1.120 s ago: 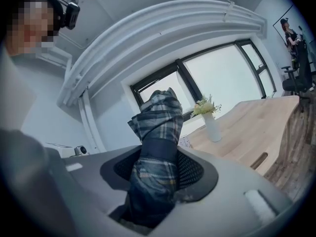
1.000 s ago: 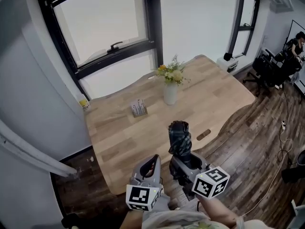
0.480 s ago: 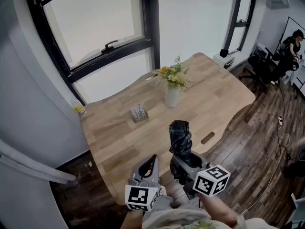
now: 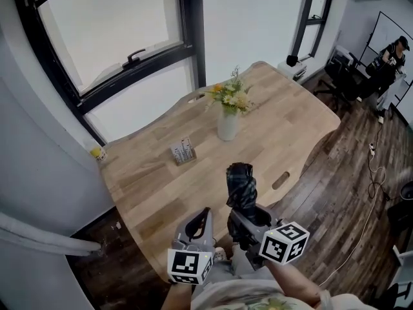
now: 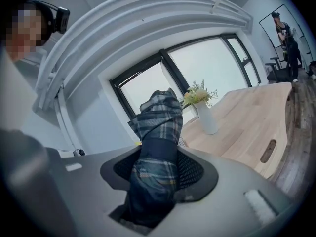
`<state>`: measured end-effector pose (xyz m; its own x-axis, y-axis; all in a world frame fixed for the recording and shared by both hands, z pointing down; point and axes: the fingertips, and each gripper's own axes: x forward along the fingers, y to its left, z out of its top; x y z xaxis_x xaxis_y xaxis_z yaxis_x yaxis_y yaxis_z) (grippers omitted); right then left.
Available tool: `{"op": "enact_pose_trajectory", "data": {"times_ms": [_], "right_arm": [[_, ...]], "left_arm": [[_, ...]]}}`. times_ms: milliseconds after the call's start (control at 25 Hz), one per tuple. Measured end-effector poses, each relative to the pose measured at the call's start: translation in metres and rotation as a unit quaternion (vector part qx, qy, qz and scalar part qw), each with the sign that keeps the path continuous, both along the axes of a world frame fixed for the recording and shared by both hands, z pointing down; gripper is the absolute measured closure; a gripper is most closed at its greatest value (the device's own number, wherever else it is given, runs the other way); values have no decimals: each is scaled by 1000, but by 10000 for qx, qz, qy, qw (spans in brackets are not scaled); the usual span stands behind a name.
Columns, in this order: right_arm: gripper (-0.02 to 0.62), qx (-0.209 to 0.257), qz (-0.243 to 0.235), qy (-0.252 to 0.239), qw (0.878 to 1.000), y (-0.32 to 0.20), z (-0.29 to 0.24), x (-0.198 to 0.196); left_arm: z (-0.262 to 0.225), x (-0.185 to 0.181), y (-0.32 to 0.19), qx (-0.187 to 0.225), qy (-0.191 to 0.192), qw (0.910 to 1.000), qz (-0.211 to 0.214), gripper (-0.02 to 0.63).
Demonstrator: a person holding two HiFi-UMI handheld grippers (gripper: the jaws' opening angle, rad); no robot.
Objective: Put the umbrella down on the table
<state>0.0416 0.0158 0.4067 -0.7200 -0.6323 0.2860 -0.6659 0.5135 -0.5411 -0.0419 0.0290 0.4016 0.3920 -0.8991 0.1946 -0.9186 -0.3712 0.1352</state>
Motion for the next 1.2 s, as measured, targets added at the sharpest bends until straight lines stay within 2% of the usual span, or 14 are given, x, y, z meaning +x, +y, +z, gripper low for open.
{"op": "enact_pose_trajectory", "data": {"times_ms": [360, 840, 1200], "right_arm": [[399, -138, 95, -45, 9998, -15, 14, -3], [397, -527, -11, -183, 9984, -54, 37, -21], [396, -791, -28, -131, 9968, -84, 52, -28]], "left_arm": [[11, -7, -19, -25, 26, 9999, 98, 601], [12, -28, -50, -64, -60, 10000, -14, 601], [28, -38, -77, -259, -40, 9997, -20, 601]]}}
